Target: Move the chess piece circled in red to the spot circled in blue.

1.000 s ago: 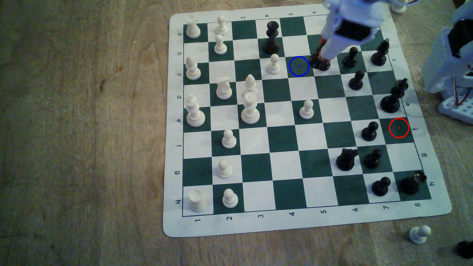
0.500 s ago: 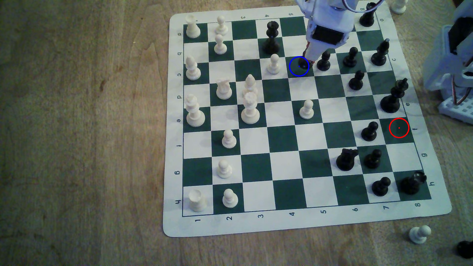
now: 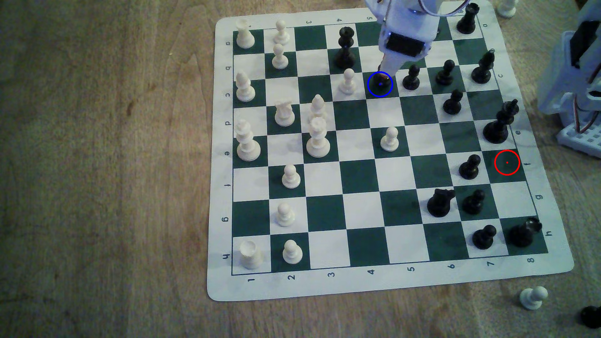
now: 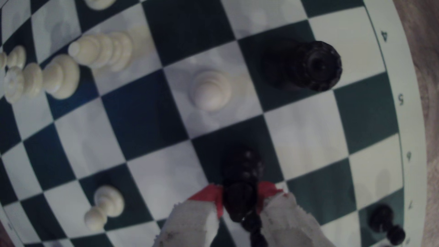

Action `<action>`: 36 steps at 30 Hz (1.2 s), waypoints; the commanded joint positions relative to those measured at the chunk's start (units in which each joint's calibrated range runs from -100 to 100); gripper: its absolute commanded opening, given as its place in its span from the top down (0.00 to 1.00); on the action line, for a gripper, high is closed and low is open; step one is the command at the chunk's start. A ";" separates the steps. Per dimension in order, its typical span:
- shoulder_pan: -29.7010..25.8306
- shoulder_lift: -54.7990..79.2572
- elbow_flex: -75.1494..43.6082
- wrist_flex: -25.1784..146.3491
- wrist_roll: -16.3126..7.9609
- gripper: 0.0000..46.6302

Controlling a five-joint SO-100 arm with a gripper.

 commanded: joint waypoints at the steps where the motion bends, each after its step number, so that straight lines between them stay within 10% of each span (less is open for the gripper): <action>1: -0.19 -0.13 -4.49 -1.05 0.29 1.00; 13: -0.58 2.67 -4.76 -2.52 0.10 1.00; 36: 1.68 -4.37 -2.31 1.57 1.07 0.48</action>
